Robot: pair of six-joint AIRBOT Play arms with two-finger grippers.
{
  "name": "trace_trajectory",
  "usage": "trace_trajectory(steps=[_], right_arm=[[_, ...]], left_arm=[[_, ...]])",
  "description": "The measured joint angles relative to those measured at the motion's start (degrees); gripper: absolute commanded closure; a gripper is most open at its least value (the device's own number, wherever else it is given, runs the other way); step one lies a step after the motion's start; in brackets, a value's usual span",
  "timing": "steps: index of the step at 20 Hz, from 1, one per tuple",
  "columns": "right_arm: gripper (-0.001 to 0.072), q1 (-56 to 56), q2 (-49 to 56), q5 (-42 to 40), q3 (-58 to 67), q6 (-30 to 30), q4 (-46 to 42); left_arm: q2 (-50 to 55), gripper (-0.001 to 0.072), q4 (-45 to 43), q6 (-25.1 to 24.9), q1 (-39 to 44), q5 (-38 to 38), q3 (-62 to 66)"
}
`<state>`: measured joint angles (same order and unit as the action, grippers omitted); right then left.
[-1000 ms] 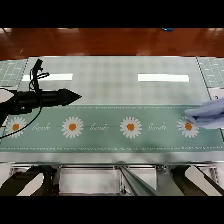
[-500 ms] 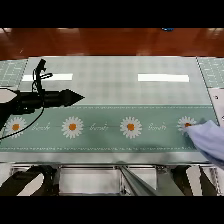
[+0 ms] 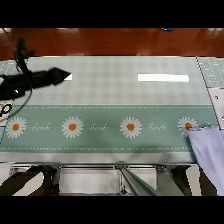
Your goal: Fold the shirts.
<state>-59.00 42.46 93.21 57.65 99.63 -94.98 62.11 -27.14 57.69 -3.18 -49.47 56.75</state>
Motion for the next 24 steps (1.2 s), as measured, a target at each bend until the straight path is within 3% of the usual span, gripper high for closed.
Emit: trace_trajectory(steps=[3, 5, 8, 11, 16, 24], right_arm=[[0.0682, 15.2, 5.1, -14.4, 8.5, -1.9, 21.2], [0.0682, 30.0, 11.0, -21.6, 14.6, -2.6, 26.7], [0.0683, 51.8, 22.4, -25.1, 21.8, -2.5, 21.6], [0.0683, 63.7, 33.4, -21.5, 24.8, 0.6, 11.0], [0.0682, 69.4, 42.0, -17.7, 26.2, 2.9, 4.1], [0.0682, 70.7, 43.8, -15.5, 26.5, 3.3, 1.8]], left_arm=[[6.8, 0.0692, -1.7, 2.4, 0.2, -0.8, 15.6], [11.4, 0.0691, -8.1, 6.8, 3.4, -3.5, 24.7], [16.1, 0.0690, -22.8, 15.4, 9.5, -8.8, 31.1], [17.9, 0.0690, -35.0, 22.4, 12.0, -12.1, 28.8], [18.7, 0.0690, -42.4, 26.8, 12.5, -14.0, 25.9], [19.0, 0.0690, -44.6, 28.0, 12.6, -15.0, 25.2]])
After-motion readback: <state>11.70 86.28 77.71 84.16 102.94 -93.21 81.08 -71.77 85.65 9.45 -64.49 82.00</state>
